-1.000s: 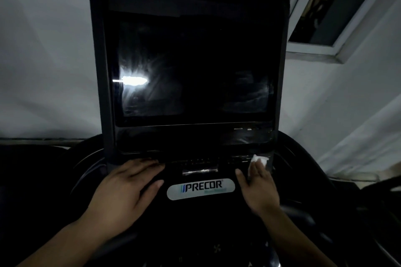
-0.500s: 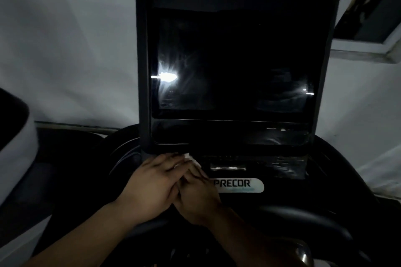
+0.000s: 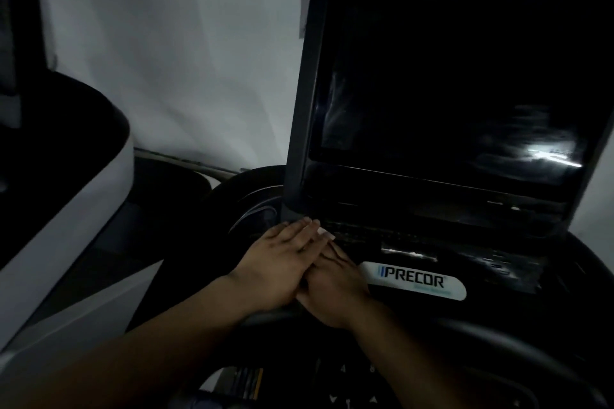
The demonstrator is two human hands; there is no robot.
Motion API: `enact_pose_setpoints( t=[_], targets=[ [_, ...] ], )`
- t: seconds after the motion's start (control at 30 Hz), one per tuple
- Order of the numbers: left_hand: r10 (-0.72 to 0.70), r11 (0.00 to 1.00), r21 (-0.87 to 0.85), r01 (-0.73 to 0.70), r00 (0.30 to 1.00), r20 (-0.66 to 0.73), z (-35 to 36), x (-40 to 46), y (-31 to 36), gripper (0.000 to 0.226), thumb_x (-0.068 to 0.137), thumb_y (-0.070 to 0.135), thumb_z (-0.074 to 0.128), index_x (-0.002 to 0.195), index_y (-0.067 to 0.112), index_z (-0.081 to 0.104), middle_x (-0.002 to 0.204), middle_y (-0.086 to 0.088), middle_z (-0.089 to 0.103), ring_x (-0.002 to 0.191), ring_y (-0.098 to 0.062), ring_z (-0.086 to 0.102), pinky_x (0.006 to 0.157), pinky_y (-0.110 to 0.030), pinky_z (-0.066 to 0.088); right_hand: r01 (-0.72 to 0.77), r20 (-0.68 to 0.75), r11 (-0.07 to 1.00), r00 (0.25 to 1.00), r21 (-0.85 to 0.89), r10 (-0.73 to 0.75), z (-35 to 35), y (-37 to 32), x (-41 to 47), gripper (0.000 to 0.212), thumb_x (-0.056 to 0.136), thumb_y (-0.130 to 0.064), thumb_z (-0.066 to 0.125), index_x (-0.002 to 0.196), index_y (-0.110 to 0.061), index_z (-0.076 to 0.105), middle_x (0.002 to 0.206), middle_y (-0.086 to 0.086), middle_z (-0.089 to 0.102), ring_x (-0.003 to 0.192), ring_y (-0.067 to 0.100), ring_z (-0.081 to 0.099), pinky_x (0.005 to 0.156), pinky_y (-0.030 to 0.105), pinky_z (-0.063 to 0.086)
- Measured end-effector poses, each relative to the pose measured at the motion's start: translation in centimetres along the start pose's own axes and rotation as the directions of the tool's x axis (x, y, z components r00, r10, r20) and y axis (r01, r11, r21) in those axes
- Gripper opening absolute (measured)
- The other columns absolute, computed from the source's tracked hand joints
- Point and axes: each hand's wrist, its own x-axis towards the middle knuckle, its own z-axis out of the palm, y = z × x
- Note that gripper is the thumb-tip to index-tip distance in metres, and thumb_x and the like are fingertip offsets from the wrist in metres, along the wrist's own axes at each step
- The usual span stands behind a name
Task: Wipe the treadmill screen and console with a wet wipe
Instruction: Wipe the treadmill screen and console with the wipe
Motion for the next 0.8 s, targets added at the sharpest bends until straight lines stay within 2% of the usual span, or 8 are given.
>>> enact_pose_setpoints(
  t=[0.1,0.23,0.3,0.4,0.6,0.67,0.73,0.8],
  targets=[
    [-0.004,1.000,0.019,0.004,1.000,-0.009,0.2,-0.3,-0.6,0.078,0.081,0.051,0.043,0.151,0.015,0.046,0.156,-0.016,0.045,0.144,-0.032,0.044,0.115,-0.048,0.040,-0.060,0.017,0.991,0.998,-0.119,0.062,-1.3,3.4,-2.6,0.083,0.097,-0.068,0.022,0.158,-0.014,0.036,0.167,0.003,0.028,0.157,0.019,0.016,0.127,0.035,0.014],
    [-0.081,0.996,0.045,0.083,0.995,-0.054,0.5,0.1,-1.1,0.084,0.078,0.043,0.043,0.157,0.020,0.033,0.168,-0.017,0.017,0.156,-0.034,0.012,0.124,-0.051,0.019,-0.239,-0.043,0.952,0.971,-0.190,0.235,-1.4,5.1,-5.5,0.085,0.101,-0.069,0.017,0.145,-0.006,0.054,0.158,0.010,0.045,0.151,0.023,0.033,0.118,0.040,0.036],
    [-0.137,0.989,0.043,0.138,0.990,-0.033,1.0,0.4,-1.2,0.085,0.080,0.042,0.046,0.160,0.019,0.027,0.169,-0.015,0.008,0.157,-0.031,0.002,0.124,-0.053,0.019,-0.259,-0.017,0.951,0.965,-0.169,0.260,-0.8,3.4,-4.8,0.087,0.100,-0.070,0.021,0.144,-0.005,0.056,0.156,0.012,0.047,0.149,0.026,0.037,0.116,0.043,0.040],
    [-0.168,0.985,0.018,0.169,0.985,-0.026,1.7,0.6,-1.4,0.083,0.088,0.045,0.043,0.162,0.018,0.019,0.170,-0.010,0.004,0.157,-0.027,0.000,0.124,-0.052,0.019,-0.168,0.007,0.972,0.985,-0.162,0.171,-0.6,2.8,-4.7,0.086,0.100,-0.071,0.021,0.148,-0.007,0.051,0.158,0.009,0.046,0.151,0.022,0.034,0.119,0.044,0.037],
    [-0.160,0.987,0.009,0.161,0.985,-0.056,1.8,0.7,-1.8,0.083,0.091,0.047,0.039,0.163,0.021,0.008,0.169,-0.004,-0.002,0.156,-0.021,-0.004,0.126,-0.049,0.011,-0.264,-0.048,0.948,0.965,-0.177,0.260,-1.2,2.5,-4.5,0.080,0.097,-0.067,0.032,0.139,-0.006,0.061,0.149,0.012,0.056,0.145,0.025,0.045,0.116,0.041,0.038],
    [-0.162,0.987,-0.011,0.161,0.985,-0.056,1.8,0.8,-1.7,0.081,0.092,0.050,0.034,0.163,0.021,0.008,0.169,-0.004,-0.001,0.156,-0.021,-0.005,0.126,-0.049,0.011,-0.176,-0.043,0.973,0.984,-0.150,0.172,0.0,0.7,-3.4,0.080,0.097,-0.067,0.033,0.143,-0.006,0.057,0.153,0.011,0.052,0.148,0.025,0.040,0.121,0.040,0.027],
    [-0.164,0.986,-0.030,0.163,0.985,-0.060,2.0,0.9,-1.4,0.080,0.091,0.050,0.028,0.163,0.021,0.004,0.169,-0.005,-0.001,0.156,-0.023,-0.007,0.126,-0.048,0.009,-0.114,0.009,0.990,0.993,-0.082,0.115,0.1,-0.2,-2.6,0.082,0.097,-0.066,0.030,0.153,-0.007,0.044,0.162,0.009,0.039,0.155,0.023,0.024,0.125,0.037,0.009],
    [-0.168,0.985,-0.042,0.166,0.984,-0.063,2.0,0.9,-1.2,0.084,0.087,0.046,0.032,0.162,0.021,0.002,0.170,-0.007,0.000,0.156,-0.024,-0.006,0.126,-0.049,0.010,-0.096,0.033,0.993,0.995,-0.067,0.098,-0.7,0.3,-2.3,0.081,0.097,-0.064,0.027,0.154,-0.008,0.042,0.163,0.008,0.037,0.156,0.021,0.022,0.125,0.036,0.008]
  ],
)
